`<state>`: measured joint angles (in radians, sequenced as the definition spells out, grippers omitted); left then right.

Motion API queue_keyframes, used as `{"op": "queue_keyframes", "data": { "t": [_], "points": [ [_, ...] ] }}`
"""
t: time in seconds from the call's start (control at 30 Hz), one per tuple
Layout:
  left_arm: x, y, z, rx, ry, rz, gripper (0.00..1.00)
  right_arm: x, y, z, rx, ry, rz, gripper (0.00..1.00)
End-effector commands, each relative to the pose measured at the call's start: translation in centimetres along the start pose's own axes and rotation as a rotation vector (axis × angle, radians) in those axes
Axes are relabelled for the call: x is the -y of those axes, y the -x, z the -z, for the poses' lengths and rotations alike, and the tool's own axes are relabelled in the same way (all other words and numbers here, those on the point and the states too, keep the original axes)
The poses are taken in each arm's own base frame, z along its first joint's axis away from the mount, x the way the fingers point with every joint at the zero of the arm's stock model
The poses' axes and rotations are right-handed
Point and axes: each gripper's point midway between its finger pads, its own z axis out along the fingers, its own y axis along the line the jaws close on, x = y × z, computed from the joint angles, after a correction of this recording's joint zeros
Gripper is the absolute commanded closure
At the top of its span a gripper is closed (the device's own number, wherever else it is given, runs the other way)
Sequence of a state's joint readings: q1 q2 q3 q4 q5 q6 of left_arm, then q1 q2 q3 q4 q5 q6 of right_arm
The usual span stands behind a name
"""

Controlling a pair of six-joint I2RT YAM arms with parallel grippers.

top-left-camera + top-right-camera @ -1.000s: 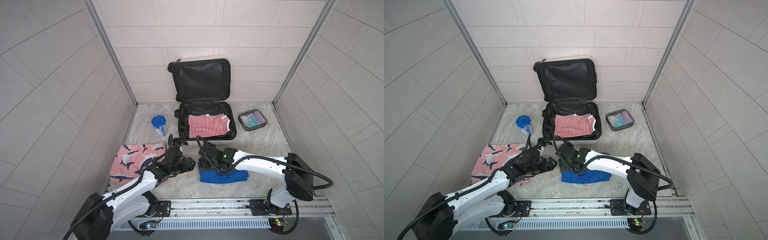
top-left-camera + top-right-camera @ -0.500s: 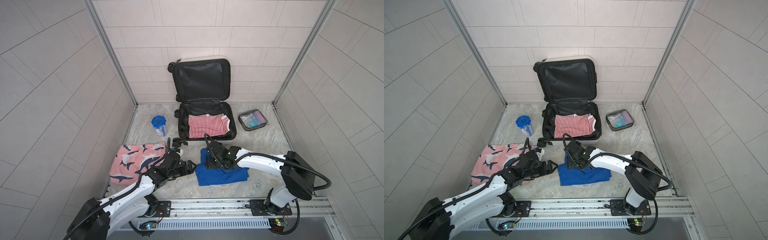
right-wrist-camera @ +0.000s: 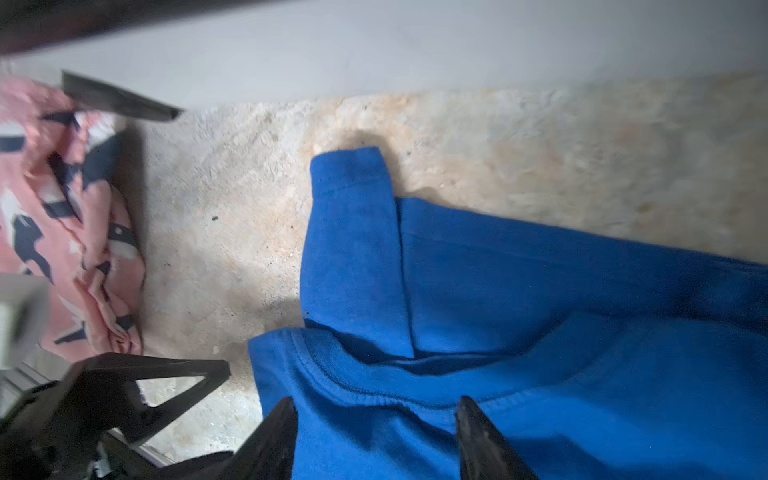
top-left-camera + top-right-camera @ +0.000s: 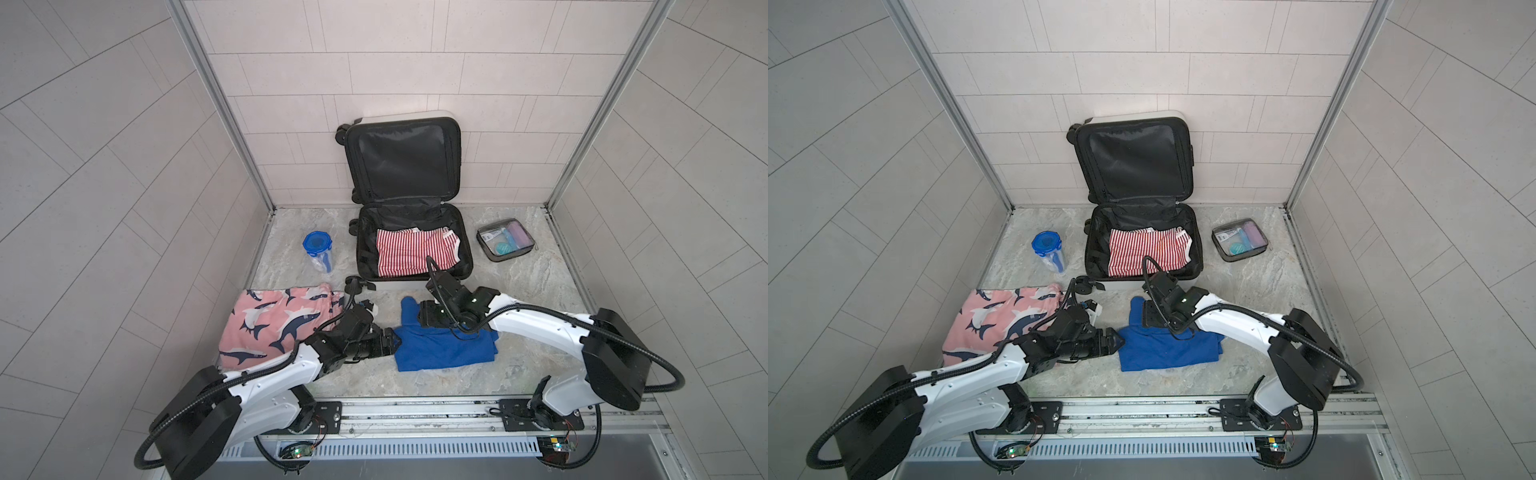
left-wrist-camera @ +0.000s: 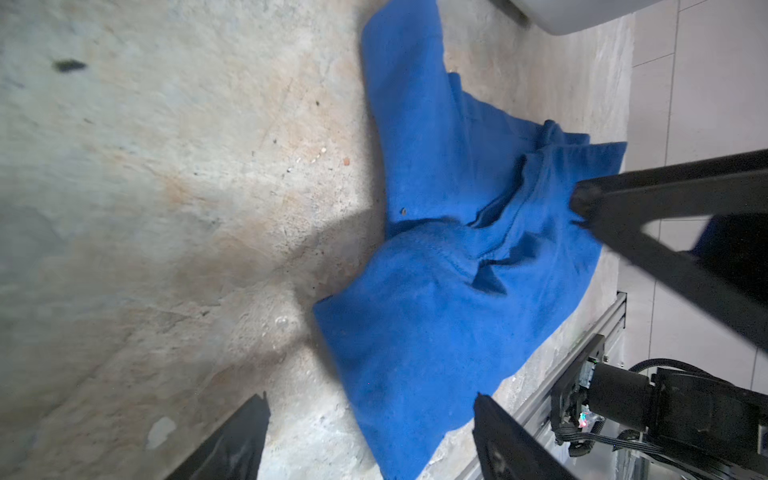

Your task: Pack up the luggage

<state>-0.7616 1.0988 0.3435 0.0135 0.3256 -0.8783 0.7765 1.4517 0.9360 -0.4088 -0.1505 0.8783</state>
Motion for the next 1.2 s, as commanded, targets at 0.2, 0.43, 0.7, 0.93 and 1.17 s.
{"op": "queue_keyframes", "data": {
  "t": [0.2, 0.43, 0.7, 0.93, 1.17],
  "points": [
    [2.0, 2.1, -1.4, 0.037, -0.003, -0.045, 0.17, 9.6, 0.4, 5.4, 0.045, -0.14, -0.081, 0.25],
    [2.5, 3.0, -3.0, 0.039, 0.004, -0.048, 0.17, 15.1, -2.2, 6.1, -0.056, -0.233, -0.125, 0.24],
    [2.7, 3.3, -5.0, 0.022, 0.012, -0.052, 0.19, 18.0, -4.2, 4.8, -0.129, -0.259, -0.171, 0.22],
    [2.7, 3.2, -6.1, 0.007, 0.02, -0.057, 0.23, 17.9, -4.0, 2.8, -0.142, -0.199, -0.204, 0.23],
    [2.8, 2.9, -7.2, -0.011, 0.019, -0.058, 0.33, 17.6, -4.5, 0.9, -0.158, -0.142, -0.246, 0.24]
  ]
}}
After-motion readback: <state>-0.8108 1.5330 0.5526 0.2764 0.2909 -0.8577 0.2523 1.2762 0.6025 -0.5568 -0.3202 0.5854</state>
